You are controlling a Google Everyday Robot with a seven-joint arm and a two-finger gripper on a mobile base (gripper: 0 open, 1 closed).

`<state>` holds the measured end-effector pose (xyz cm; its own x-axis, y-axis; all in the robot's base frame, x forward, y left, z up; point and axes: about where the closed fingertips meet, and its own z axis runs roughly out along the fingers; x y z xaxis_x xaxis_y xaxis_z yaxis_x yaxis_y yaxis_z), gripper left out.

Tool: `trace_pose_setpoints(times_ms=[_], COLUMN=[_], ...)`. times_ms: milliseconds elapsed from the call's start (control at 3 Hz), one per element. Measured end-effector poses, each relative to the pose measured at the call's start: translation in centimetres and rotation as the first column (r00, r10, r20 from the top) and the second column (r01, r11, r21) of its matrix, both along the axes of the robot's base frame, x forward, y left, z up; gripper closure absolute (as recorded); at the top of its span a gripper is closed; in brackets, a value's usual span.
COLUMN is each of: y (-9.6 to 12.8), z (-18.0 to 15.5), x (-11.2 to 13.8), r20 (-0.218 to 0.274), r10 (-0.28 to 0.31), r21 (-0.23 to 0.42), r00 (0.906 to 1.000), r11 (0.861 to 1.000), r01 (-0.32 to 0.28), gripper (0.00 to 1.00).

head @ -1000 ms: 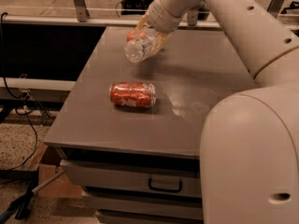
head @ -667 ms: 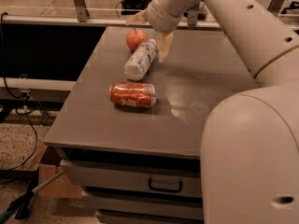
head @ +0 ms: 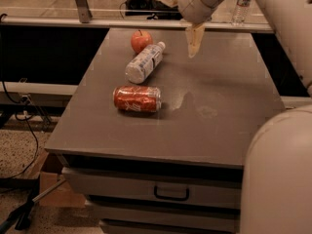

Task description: Move blue plastic bottle near apple

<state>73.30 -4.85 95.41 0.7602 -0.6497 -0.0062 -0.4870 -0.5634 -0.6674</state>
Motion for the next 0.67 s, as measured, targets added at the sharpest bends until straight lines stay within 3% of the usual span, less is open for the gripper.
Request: trace_pose_setpoints(times_ms=[333, 667], y=[-8.96, -8.96], z=[4.87, 4.86], x=[-0.45, -0.45], r20=[0.113, 0.113], r10=[-0.189, -0.189], r21=[0.046, 0.046], r00=[0.9754, 0.9755], r11=[0.982, 0.982], r01=[0.185, 0.185], gripper=[0.00, 0.00])
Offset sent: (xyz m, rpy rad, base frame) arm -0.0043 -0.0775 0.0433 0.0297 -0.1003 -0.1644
